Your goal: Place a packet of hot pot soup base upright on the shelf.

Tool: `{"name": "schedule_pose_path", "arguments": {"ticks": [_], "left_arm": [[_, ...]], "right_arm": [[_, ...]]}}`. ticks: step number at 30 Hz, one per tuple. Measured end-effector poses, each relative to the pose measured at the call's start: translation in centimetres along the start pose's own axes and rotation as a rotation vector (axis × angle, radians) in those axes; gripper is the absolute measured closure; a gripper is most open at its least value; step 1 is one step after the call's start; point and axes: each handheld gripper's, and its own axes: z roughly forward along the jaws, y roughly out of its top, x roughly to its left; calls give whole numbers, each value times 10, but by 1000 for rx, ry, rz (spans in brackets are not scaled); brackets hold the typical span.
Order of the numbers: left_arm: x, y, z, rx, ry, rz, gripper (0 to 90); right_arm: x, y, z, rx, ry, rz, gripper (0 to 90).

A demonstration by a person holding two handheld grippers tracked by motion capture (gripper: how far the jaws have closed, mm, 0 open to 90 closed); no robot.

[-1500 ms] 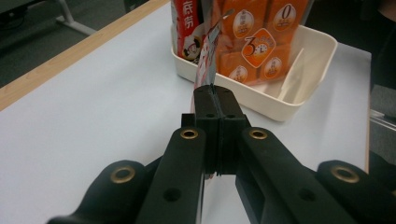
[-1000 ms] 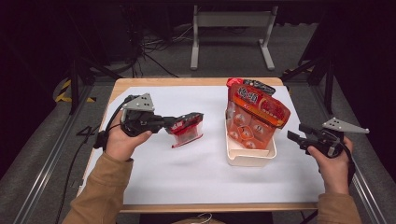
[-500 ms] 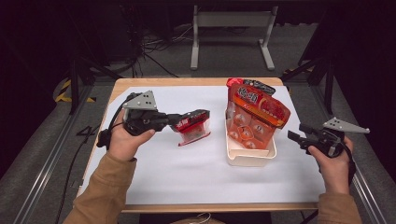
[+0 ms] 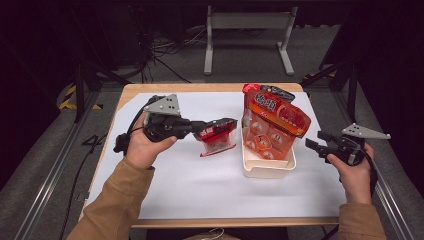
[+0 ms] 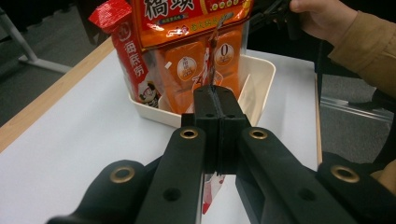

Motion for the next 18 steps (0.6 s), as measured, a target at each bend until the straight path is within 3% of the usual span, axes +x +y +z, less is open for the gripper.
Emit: {"name": "schedule_pose_path", "arguments": {"ticks": [18], "left_arm": [[-8,30,22,-5,-46,63,900]], "right_arm": [[-3,3,12,35,4,-11,342]]}}
